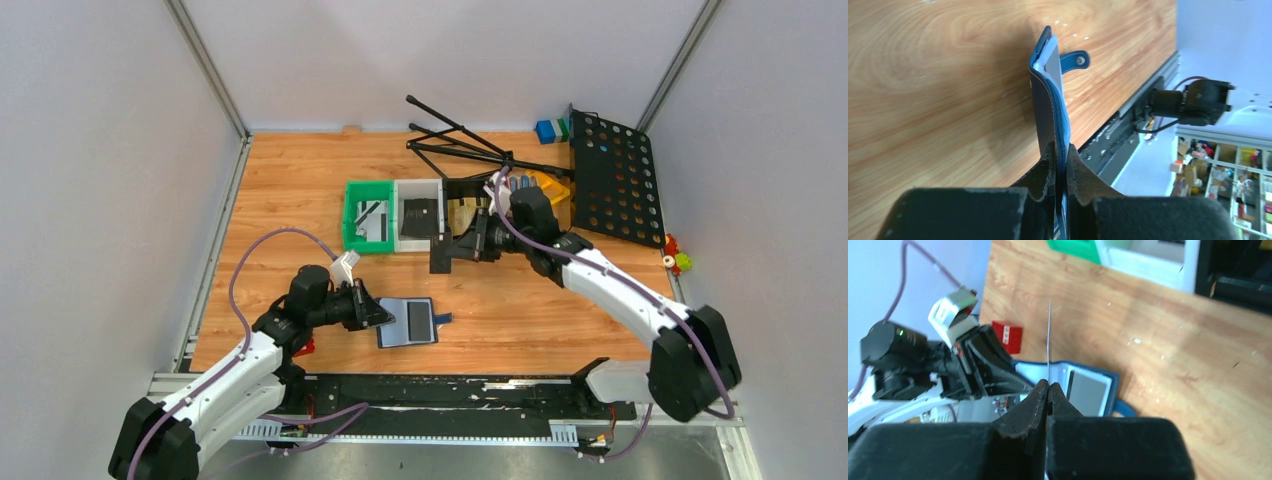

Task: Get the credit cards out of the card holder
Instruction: Place the credit card in the storage box.

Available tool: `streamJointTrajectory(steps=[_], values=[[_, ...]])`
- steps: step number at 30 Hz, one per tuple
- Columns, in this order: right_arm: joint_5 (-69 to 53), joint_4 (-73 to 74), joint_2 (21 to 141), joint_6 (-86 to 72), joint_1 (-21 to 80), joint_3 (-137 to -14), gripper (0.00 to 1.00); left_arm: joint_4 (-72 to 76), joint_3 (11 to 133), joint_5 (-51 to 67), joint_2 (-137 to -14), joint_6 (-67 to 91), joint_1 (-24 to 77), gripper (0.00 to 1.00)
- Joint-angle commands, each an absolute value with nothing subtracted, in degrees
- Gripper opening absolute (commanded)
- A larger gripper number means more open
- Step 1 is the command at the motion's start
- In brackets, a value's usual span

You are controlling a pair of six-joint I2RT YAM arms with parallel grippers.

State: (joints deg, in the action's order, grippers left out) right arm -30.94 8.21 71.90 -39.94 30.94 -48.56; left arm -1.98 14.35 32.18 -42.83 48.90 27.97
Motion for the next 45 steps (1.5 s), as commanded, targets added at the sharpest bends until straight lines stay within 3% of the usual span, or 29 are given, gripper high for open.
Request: streamJointTrajectory(steps=[1, 12, 25, 29, 34, 39, 41, 45], values=[[-25.72, 9.29, 79.96, -34.3, 30.93, -58.54, 0.0, -11.29, 18.61, 26.29, -43.17, 40.3, 27.69, 0.0], [-18.56, 16.02, 103.92, -29.19, 32.11, -81.38, 0.0, -13.77, 19.86, 23.15, -45.03, 36.86, 27.68, 0.0], [-9.87, 24.42, 117.42, -24.57, 33.79, -96.26, 0.02, -13.78, 20.4, 23.75, -45.17, 35.96, 27.65, 0.0], [-7.99, 27.78, 119.31, -23.7, 33.81, -100.09, 0.2, -13.94, 20.72, 23.73, -45.35, 35.86, 27.66, 0.0], [-7.09, 28.83, 115.45, -22.24, 34.0, -100.24, 0.34, -13.98, 21.08, 24.28, -45.46, 36.02, 27.68, 0.0], [-8.43, 29.08, 107.56, -21.13, 34.28, -95.12, 0.39, -13.66, 21.36, 25.76, -45.06, 36.63, 27.69, 0.0], [-10.38, 27.71, 102.97, -21.06, 34.35, -90.37, 0.45, -13.06, 21.36, 26.59, -44.58, 37.34, 27.69, 0.0], [-15.86, 21.82, 92.45, -21.85, 34.58, -77.66, 0.84, -10.62, 21.36, 28.81, -43.38, 39.87, 27.69, 0.0]])
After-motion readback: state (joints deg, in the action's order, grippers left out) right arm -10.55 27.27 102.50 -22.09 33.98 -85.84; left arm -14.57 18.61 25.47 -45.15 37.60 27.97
